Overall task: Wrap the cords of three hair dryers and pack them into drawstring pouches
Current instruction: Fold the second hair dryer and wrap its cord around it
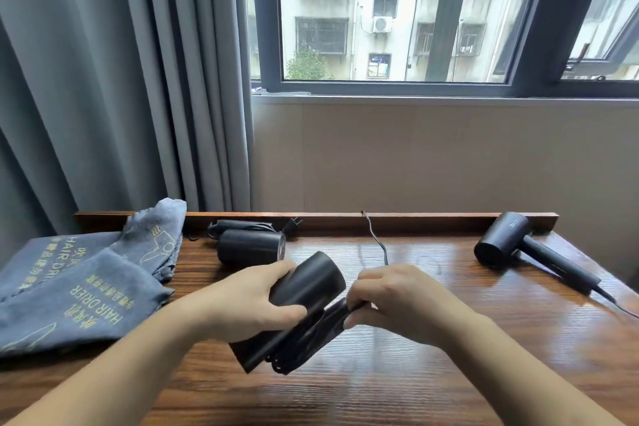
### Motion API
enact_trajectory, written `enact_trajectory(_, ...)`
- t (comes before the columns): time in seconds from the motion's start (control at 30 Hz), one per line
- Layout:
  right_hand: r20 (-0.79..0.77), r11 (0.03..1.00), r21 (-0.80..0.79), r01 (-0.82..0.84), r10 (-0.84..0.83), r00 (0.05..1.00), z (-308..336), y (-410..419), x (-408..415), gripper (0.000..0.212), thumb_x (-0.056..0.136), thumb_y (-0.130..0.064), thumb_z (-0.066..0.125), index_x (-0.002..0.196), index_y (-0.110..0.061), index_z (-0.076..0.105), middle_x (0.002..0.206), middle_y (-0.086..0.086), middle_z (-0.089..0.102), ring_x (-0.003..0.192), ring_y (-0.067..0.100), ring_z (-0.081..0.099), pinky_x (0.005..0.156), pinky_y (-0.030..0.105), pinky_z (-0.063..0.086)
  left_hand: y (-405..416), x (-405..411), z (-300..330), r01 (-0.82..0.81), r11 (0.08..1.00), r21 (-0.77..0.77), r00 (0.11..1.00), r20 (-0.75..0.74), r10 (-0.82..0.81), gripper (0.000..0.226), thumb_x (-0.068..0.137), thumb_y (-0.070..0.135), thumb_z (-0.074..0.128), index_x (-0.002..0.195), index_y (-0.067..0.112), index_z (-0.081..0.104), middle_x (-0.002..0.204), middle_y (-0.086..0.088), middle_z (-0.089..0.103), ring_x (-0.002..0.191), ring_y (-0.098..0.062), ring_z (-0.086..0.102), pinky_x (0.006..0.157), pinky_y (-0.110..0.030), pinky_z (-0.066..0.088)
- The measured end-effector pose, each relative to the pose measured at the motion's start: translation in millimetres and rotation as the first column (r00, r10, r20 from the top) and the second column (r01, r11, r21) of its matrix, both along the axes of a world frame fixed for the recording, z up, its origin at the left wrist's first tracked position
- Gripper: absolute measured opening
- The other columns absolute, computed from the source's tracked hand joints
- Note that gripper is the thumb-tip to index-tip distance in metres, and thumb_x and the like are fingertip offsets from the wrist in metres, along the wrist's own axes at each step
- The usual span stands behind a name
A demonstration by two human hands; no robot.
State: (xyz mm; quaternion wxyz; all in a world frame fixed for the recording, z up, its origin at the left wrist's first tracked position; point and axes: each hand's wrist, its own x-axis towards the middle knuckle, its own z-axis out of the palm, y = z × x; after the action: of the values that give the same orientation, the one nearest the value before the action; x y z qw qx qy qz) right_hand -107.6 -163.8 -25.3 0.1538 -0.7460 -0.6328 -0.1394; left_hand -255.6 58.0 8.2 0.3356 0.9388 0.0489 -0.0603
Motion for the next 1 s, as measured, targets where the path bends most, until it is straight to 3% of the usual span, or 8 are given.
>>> enact_trajectory(0.17,0.008,0.999,0.031,-0.037,0.037,0.999,3.5,-0.4,-4.3,0.031,0.086,-0.059,0.063,0.079,-0.029,0.061,0.073,-0.016,0.058,0.066,0.001,0.044,0.057,0.003,0.020,1.0,-0.1,8.3,0.068,0.996,0.049,0.989,-0.132,-0.061,0.042,0.077,0.055,0.064,0.114,0.035,0.056,0.100,0.005,0.068,0.089,-0.014,0.068,0.085,-0.040,0.057)
enact_trajectory(0.33,-0.233,0.977,0.213,0.028,0.023,0.972,3.6,-9.1,15.8,0.047,0.072,-0.068,0.071,0.069,-0.025,0.052,0.064,-0.017,0.050,0.060,0.003,0.046,0.053,0.016,0.035,12.4,-9.2,2.4,0.128,0.930,-0.344,0.961,-0.190,-0.202,0.046,0.083,0.042,0.064,0.123,0.020,0.062,0.120,-0.014,0.066,0.105,-0.022,0.065,0.100,-0.048,0.047)
enact_trajectory(0.5,-0.447,0.956,0.263,0.130,0.001,0.895,-22.1,-8.2,26.5,0.019,0.088,-0.045,0.061,0.074,-0.032,0.063,0.074,-0.016,0.060,0.070,0.003,0.057,0.063,0.019,0.041,18.8,-7.5,-19.2,0.019,0.467,-0.884,0.982,-0.071,-0.175,0.068,0.080,0.033,0.072,0.134,-0.004,0.053,0.132,-0.039,0.051,0.120,-0.042,0.045,0.110,-0.060,0.026)
enact_trajectory(0.6,-0.478,0.961,0.211,0.180,-0.059,0.876,-41.6,1.2,24.7,0.031,0.095,-0.051,0.041,0.076,-0.036,0.059,0.075,-0.025,0.058,0.078,-0.001,0.055,0.070,0.019,0.039,14.0,-1.9,-26.7,-0.050,0.276,-0.960,0.993,-0.076,-0.085,0.062,0.062,0.040,0.088,0.111,0.006,0.074,0.106,-0.017,0.072,0.097,-0.027,0.068,0.095,-0.041,0.051)
enact_trajectory(0.73,-0.388,0.976,0.027,0.214,-0.188,0.903,-71.2,7.5,31.8,0.026,0.100,-0.051,0.040,0.107,-0.033,0.059,0.105,-0.025,0.055,0.103,0.000,0.049,0.090,0.017,0.035,-2.2,3.4,-24.3,0.098,-0.072,-0.993,0.985,0.107,-0.134,0.066,0.091,0.040,0.064,0.137,-0.004,0.045,0.114,-0.027,0.060,0.090,-0.035,0.066,0.075,-0.043,0.057)
enact_trajectory(0.8,-0.361,0.964,0.002,0.267,-0.249,0.899,-79.5,6.0,37.1,0.025,0.101,-0.040,0.047,0.120,-0.028,0.057,0.118,-0.015,0.058,0.111,0.003,0.049,0.098,0.017,0.035,-4.7,5.5,-16.9,0.164,-0.105,-0.981,0.982,0.172,-0.081,0.065,0.095,0.039,0.056,0.141,-0.004,0.042,0.118,-0.026,0.057,0.092,-0.034,0.065,0.076,-0.041,0.057)
enact_trajectory(0.93,-0.221,0.970,-0.030,0.242,-0.243,0.945,-82.7,7.6,36.1,0.022,0.100,-0.027,0.041,0.111,-0.024,0.059,0.109,-0.009,0.066,0.106,0.008,0.054,0.115,0.030,0.028,-2.4,14.7,-11.6,0.108,-0.152,-0.982,0.969,0.070,0.238,0.068,0.085,0.039,0.068,0.140,0.002,0.051,0.119,-0.021,0.060,0.089,-0.030,0.062,0.072,-0.039,0.057)
enact_trajectory(1.0,-0.136,0.977,-0.028,0.213,-0.215,0.967,-85.6,10.9,21.9,0.024,0.100,-0.031,0.038,0.111,-0.024,0.058,0.098,-0.006,0.069,0.094,0.014,0.060,0.105,0.028,0.040,-4.3,21.0,-9.0,0.121,-0.197,-0.973,0.905,0.027,0.424,0.054,0.095,0.038,0.055,0.138,0.005,0.054,0.125,-0.016,0.064,0.099,-0.029,0.065,0.085,-0.041,0.054)
